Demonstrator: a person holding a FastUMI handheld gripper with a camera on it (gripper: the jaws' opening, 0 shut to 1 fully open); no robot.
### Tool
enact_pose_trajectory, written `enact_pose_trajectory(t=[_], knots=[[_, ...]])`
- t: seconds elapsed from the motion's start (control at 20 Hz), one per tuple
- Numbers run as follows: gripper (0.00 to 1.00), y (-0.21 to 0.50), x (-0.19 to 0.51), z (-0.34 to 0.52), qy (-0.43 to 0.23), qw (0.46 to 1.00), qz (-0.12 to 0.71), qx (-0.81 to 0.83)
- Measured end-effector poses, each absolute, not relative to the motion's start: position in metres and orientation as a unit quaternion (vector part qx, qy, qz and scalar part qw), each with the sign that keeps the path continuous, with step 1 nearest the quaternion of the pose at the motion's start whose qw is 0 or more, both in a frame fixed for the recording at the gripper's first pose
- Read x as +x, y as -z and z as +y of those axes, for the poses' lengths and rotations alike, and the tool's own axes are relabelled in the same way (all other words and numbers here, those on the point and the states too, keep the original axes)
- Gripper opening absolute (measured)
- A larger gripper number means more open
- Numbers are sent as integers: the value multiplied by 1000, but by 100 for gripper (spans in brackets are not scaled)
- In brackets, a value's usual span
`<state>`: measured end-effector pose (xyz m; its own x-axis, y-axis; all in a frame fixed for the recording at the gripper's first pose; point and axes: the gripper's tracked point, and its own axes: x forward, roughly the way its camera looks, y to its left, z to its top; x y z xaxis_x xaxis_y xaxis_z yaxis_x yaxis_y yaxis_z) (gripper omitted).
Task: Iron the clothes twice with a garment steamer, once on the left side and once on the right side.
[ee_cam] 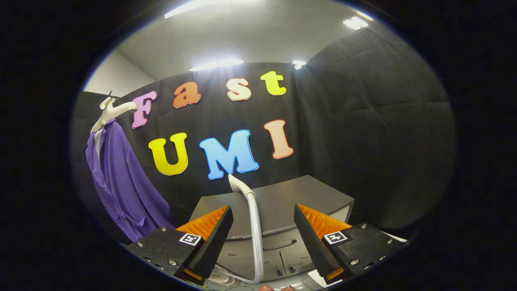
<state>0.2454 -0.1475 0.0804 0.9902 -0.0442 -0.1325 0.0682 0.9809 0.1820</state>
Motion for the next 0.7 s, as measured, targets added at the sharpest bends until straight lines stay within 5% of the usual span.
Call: enact_pose_trajectory(t=[0.7], knots=[[94,-45,471,-127,-115,911,218,329]])
